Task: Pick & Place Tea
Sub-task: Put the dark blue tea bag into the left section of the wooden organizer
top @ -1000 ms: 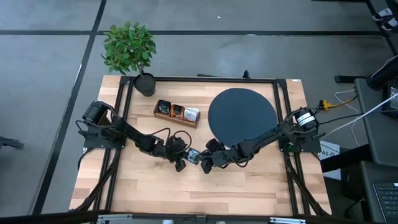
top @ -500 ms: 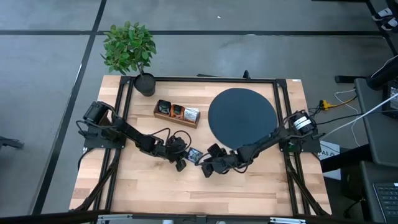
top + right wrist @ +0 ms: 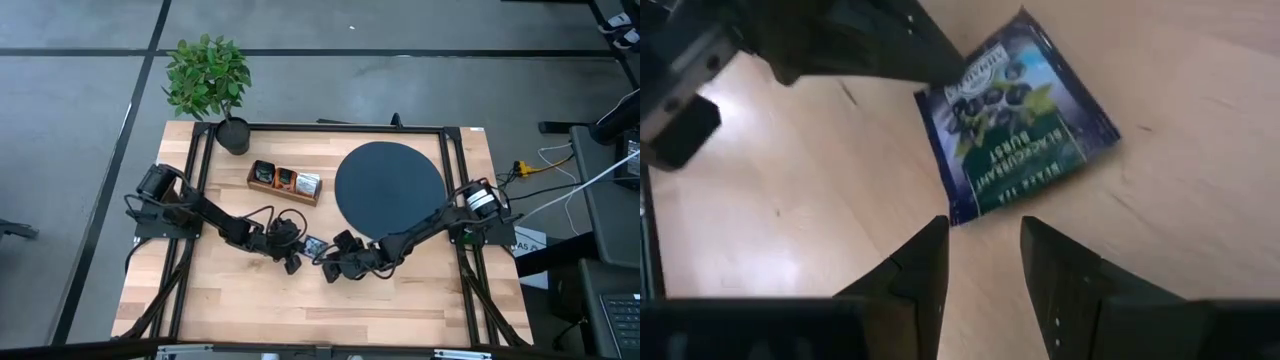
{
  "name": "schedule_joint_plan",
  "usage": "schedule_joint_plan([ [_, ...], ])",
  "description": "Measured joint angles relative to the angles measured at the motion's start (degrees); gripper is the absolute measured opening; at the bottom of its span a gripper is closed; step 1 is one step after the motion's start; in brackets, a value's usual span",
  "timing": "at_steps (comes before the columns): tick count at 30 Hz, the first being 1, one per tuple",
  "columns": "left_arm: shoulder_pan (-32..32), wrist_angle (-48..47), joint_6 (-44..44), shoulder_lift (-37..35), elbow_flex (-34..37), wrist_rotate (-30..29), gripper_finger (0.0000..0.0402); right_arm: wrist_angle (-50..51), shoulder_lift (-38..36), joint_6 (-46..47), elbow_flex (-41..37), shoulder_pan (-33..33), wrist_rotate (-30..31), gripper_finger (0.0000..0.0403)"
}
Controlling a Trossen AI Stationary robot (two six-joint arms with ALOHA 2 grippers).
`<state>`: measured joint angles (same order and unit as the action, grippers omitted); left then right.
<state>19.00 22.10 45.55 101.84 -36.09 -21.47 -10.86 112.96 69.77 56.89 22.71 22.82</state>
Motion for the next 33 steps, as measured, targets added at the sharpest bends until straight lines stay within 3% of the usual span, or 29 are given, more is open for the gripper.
schedule_joint_plan([
  [9, -0.23, 6.42, -0.54, 3.67, -0.14, 0.82, 0.0002, -0.74, 1.20, 0.47, -0.02, -0.70, -0.35, 0.0139],
  [14, -0.75, 7.06, -1.04, 3.76, -0.10, 1.96, 0.0002, -0.65, 0.78, 0.27, 0.03, -1.30, -3.96, 0.0162],
  [22, -0.87, 7.63, -1.32, 3.85, -0.07, 2.55, 0.0002, -0.97, 0.78, 0.19, 0.04, -1.24, -3.78, 0.0179],
  [27, -0.87, 9.31, -1.99, 3.96, 0.03, 2.55, 0.0002, -1.24, 0.78, 0.16, 0.01, -1.22, -2.54, 0.0138],
  [33, -0.83, 9.62, -2.19, 3.96, 0.03, 2.28, 0.0003, -1.58, 0.78, -1.22, 0.01, -1.26, -2.04, 0.0037],
])
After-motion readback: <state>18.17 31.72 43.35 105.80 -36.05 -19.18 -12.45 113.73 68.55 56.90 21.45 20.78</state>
